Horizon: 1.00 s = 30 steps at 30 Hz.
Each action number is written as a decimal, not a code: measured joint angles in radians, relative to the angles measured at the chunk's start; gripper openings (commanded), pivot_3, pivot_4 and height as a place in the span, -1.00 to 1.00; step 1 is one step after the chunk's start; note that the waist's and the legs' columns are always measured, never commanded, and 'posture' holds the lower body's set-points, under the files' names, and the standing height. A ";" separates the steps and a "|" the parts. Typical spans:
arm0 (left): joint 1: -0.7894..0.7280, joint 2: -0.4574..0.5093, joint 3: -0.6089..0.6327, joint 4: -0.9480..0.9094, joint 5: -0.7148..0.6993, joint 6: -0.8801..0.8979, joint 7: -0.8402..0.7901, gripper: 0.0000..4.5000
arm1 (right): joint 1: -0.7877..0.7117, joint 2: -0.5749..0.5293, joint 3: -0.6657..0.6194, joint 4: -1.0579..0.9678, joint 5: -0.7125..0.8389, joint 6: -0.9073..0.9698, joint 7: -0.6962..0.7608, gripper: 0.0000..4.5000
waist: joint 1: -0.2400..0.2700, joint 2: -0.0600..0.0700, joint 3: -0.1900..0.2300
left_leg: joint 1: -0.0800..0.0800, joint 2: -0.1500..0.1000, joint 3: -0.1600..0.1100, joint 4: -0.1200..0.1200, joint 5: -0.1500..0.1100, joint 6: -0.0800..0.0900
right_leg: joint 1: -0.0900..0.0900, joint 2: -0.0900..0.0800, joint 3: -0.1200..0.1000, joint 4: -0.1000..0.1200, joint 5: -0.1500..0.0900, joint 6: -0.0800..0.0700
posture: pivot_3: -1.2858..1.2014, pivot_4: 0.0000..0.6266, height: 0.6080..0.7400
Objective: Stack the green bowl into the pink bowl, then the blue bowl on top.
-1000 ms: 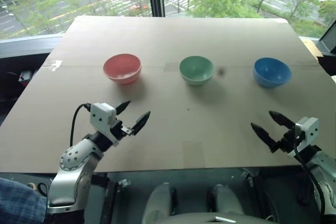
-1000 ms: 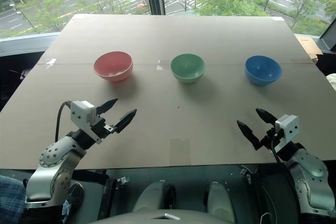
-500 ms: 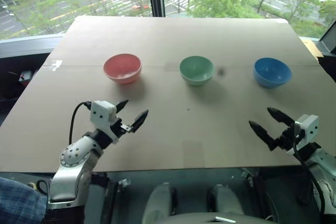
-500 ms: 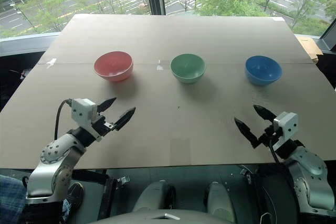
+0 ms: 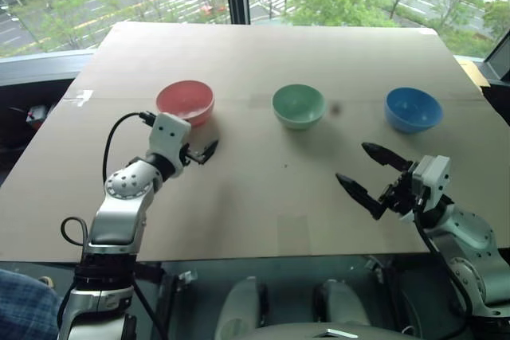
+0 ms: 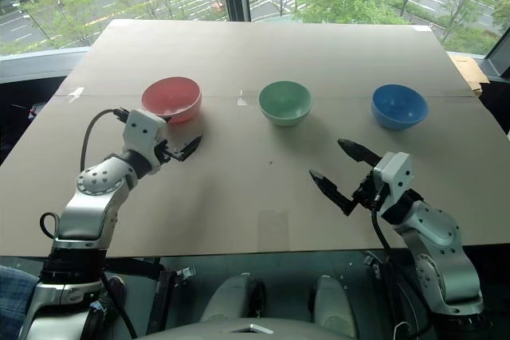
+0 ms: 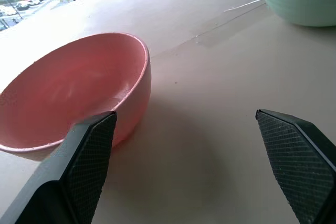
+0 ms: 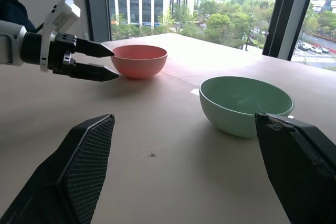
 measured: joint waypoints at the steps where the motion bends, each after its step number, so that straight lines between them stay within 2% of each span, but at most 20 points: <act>1: -0.018 0.006 -0.014 0.016 0.014 0.000 -0.005 1.00 | -0.001 0.003 0.009 -0.013 0.000 0.008 -0.009 0.99 | 0.000 0.000 0.000 | 0.000 0.000 0.000 0.000 0.000 0.000 | 0.000 0.000 0.000 0.000 0.000 0.000 | 0.03 -0.52 1.00; 5: -0.131 0.036 -0.116 0.141 0.093 -0.014 -0.062 1.00 | -0.012 0.017 0.064 -0.043 -0.025 0.019 -0.036 0.99 | 0.001 0.000 0.000 | 0.000 -0.002 0.000 0.000 0.000 0.000 | 0.000 0.001 0.000 0.000 0.000 0.000 | 0.03 -0.52 1.00; 11: -0.185 0.043 -0.169 0.249 0.170 -0.089 -0.074 1.00 | -0.014 0.016 0.066 -0.045 -0.034 0.022 -0.052 0.99 | -0.001 -0.001 0.001 | 0.000 -0.001 0.001 0.000 0.000 0.000 | -0.001 0.001 0.000 0.000 0.000 0.000 | 0.03 -0.52 1.00; 30: -0.321 0.074 -0.136 0.519 0.232 -0.186 -0.005 1.00 | 0.010 0.024 0.067 -0.028 -0.106 -0.026 -0.064 0.99 | -0.001 -0.005 0.003 | -0.001 -0.001 0.001 0.001 0.000 0.000 | -0.001 0.001 0.000 0.001 0.000 0.001 | 0.03 -0.52 1.00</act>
